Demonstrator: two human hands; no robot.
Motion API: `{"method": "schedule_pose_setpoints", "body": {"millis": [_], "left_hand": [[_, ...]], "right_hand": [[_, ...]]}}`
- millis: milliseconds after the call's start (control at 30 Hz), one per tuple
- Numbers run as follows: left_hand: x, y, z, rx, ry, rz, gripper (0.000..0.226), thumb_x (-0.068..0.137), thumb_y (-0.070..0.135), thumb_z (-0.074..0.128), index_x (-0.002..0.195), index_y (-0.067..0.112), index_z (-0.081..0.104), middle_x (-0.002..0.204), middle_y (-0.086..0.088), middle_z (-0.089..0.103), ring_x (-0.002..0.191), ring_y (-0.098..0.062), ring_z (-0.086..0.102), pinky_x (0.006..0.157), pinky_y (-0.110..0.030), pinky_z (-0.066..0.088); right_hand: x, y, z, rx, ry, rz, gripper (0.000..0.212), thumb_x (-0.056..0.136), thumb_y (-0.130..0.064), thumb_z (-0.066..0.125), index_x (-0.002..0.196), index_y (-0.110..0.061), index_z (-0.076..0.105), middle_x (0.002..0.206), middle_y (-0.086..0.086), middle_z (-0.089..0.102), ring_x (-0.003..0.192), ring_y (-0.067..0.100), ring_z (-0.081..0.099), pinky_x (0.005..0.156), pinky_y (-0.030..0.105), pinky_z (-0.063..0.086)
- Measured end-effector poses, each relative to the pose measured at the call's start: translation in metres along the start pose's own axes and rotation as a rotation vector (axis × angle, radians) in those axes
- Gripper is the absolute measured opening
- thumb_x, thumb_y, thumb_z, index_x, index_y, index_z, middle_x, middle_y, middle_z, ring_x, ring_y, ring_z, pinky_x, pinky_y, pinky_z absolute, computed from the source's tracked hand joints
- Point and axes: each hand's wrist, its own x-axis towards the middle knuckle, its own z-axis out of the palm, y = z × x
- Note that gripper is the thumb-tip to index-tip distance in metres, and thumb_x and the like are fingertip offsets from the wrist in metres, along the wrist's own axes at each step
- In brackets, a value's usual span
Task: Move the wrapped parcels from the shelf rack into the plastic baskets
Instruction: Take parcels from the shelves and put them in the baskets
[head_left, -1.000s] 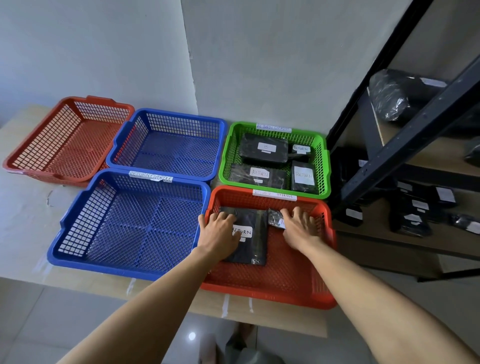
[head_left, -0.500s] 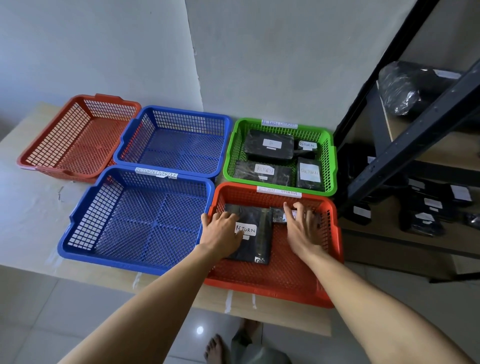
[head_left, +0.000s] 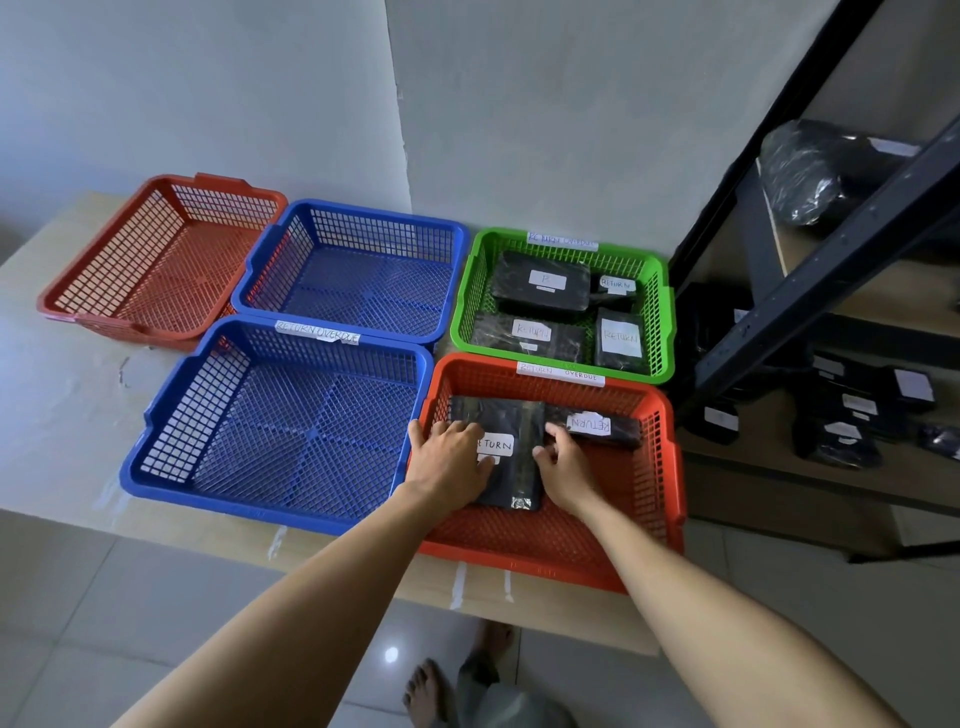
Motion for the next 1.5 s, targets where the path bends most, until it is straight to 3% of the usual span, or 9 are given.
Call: {"method": "schedule_pose_setpoints", "body": {"millis": [167, 267, 400, 633, 833, 1067, 1267, 1367, 1500], "left_hand": [[0.002, -0.006, -0.001, 0.005, -0.004, 0.012, 0.03, 0.091, 0.042, 0.049, 0.113, 0.021, 0.053, 0.118, 0.003, 0.059, 0.115, -0.024, 0.048, 0.109, -0.055, 0.014], [0.004, -0.008, -0.003, 0.001, -0.003, 0.003, 0.027, 0.091, 0.042, 0.049, 0.108, 0.021, 0.053, 0.116, 0.003, 0.059, 0.114, -0.025, 0.048, 0.108, -0.057, 0.015], [0.007, -0.008, -0.005, 0.007, -0.014, 0.012, 0.031, 0.092, 0.043, 0.049, 0.113, 0.021, 0.052, 0.118, 0.002, 0.059, 0.117, -0.025, 0.047, 0.11, -0.058, 0.013], [0.015, -0.002, -0.006, 0.011, -0.029, 0.035, 0.041, 0.093, 0.044, 0.048, 0.128, 0.022, 0.049, 0.128, 0.002, 0.055, 0.126, -0.024, 0.042, 0.112, -0.06, 0.005], [0.02, -0.004, -0.007, 0.008, -0.003, 0.038, 0.044, 0.092, 0.046, 0.048, 0.131, 0.025, 0.049, 0.131, 0.003, 0.054, 0.126, -0.023, 0.042, 0.111, -0.056, 0.01], [0.018, -0.011, -0.005, -0.035, 0.025, 0.033, 0.044, 0.091, 0.043, 0.05, 0.131, 0.025, 0.048, 0.128, 0.002, 0.055, 0.121, -0.023, 0.048, 0.108, -0.05, 0.017], [0.012, -0.01, -0.008, -0.063, 0.036, 0.047, 0.041, 0.092, 0.042, 0.051, 0.128, 0.024, 0.05, 0.125, 0.002, 0.057, 0.118, -0.023, 0.049, 0.107, -0.048, 0.02], [0.006, -0.012, -0.009, -0.075, 0.058, 0.051, 0.037, 0.092, 0.041, 0.049, 0.125, 0.024, 0.052, 0.121, 0.003, 0.058, 0.115, -0.023, 0.05, 0.104, -0.046, 0.023], [-0.006, -0.017, -0.008, -0.083, 0.075, 0.042, 0.022, 0.092, 0.039, 0.049, 0.103, 0.02, 0.053, 0.111, 0.003, 0.06, 0.11, -0.023, 0.051, 0.105, -0.048, 0.025]], "right_hand": [[0.011, 0.003, -0.024, -0.487, 0.18, -0.151, 0.04, 0.091, -0.012, 0.053, 0.13, -0.02, 0.056, 0.127, 0.012, 0.048, 0.117, 0.032, 0.045, 0.096, 0.039, 0.037], [0.02, 0.007, -0.046, -0.802, 0.13, -0.136, 0.053, 0.083, -0.009, 0.059, 0.133, -0.023, 0.044, 0.141, 0.007, 0.034, 0.126, 0.029, 0.034, 0.104, 0.045, 0.029], [0.028, 0.009, -0.06, -1.001, 0.07, -0.099, 0.054, 0.087, -0.014, 0.055, 0.136, -0.021, 0.035, 0.131, 0.01, 0.043, 0.121, 0.032, 0.043, 0.099, 0.043, 0.032], [0.021, -0.006, -0.069, -1.022, 0.011, -0.029, 0.066, 0.082, -0.043, 0.064, 0.134, -0.024, 0.03, 0.132, 0.014, 0.038, 0.124, 0.037, 0.043, 0.103, 0.049, 0.033], [0.004, 0.006, -0.034, -0.32, 0.035, 0.183, 0.062, 0.081, -0.04, 0.072, 0.124, -0.018, 0.033, 0.121, 0.017, 0.042, 0.111, 0.034, 0.048, 0.092, 0.041, 0.043], [0.001, 0.013, -0.008, -0.092, 0.089, 0.082, 0.055, 0.079, -0.037, 0.076, 0.118, -0.016, 0.043, 0.111, 0.017, 0.049, 0.103, 0.028, 0.045, 0.084, 0.036, 0.038], [-0.009, -0.002, -0.008, -0.453, 0.159, 0.002, 0.084, 0.074, -0.064, 0.069, 0.139, -0.024, 0.035, 0.14, 0.011, 0.024, 0.128, 0.034, 0.031, 0.105, 0.044, 0.031], [-0.02, -0.005, -0.011, -0.709, 0.026, -0.204, 0.1, 0.063, -0.082, 0.062, 0.143, -0.032, 0.028, 0.156, 0.007, 0.007, 0.143, 0.035, 0.008, 0.114, 0.051, 0.015], [-0.021, -0.002, -0.007, -0.892, -0.154, -0.339, 0.102, 0.059, -0.077, 0.069, 0.143, -0.034, 0.029, 0.16, 0.009, 0.004, 0.146, 0.035, -0.002, 0.115, 0.055, 0.004]]}}
